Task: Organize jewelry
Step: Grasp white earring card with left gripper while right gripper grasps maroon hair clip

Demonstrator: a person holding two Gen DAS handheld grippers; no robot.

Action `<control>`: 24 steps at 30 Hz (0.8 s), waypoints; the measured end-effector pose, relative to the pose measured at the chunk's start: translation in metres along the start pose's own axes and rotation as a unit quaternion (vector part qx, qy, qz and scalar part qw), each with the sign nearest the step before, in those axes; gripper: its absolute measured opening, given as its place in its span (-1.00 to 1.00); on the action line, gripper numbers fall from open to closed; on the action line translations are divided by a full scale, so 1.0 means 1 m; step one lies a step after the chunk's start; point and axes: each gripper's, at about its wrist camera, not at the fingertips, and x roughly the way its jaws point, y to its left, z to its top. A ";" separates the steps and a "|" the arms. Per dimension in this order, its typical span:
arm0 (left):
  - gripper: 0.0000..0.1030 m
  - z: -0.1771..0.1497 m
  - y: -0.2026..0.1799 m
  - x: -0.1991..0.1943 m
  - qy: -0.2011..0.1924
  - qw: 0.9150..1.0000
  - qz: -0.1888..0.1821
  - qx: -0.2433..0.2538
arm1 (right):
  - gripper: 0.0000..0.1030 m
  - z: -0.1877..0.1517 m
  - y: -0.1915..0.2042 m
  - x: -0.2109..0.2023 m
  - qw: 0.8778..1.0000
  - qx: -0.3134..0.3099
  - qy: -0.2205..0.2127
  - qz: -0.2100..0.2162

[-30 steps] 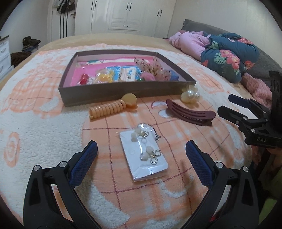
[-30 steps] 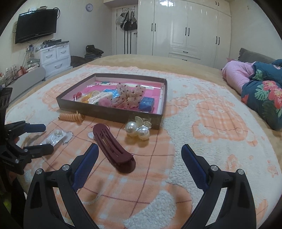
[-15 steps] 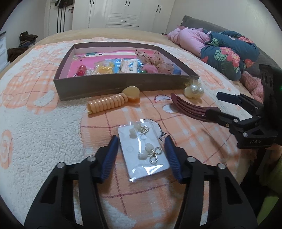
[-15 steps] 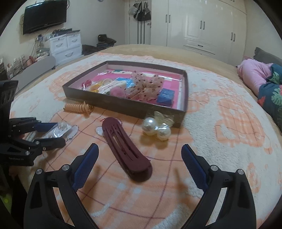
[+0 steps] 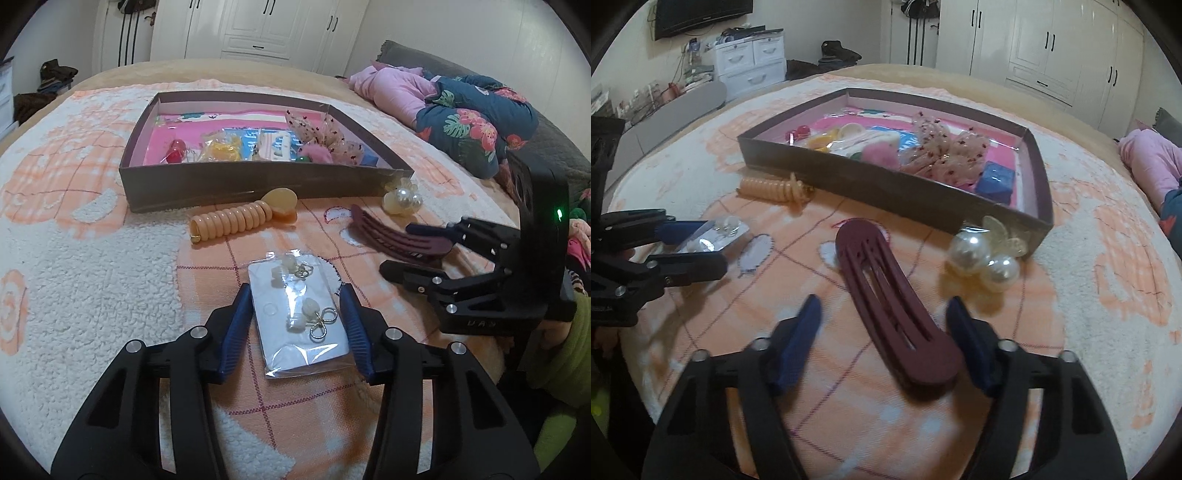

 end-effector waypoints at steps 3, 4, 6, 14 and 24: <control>-0.23 0.001 0.000 -0.001 -0.003 1.000 0.000 -0.002 | -0.38 -0.003 0.011 -0.004 1.000 -0.012 -0.008 0.010; -0.23 0.001 0.001 -0.002 -0.005 1.000 0.000 -0.004 | -0.38 -0.004 0.016 -0.006 1.000 -0.017 -0.011 0.003; -0.23 0.001 0.002 -0.004 -0.009 1.000 0.001 -0.006 | -0.39 -0.005 0.019 -0.009 1.000 -0.009 -0.016 0.010; -0.23 0.006 0.007 -0.015 -0.028 1.000 0.006 -0.008 | -0.39 -0.010 0.030 -0.028 0.998 0.015 -0.029 0.053; -0.23 0.013 0.011 -0.035 -0.060 0.998 0.025 -0.001 | -0.39 0.001 0.041 -0.047 0.997 0.010 -0.057 0.054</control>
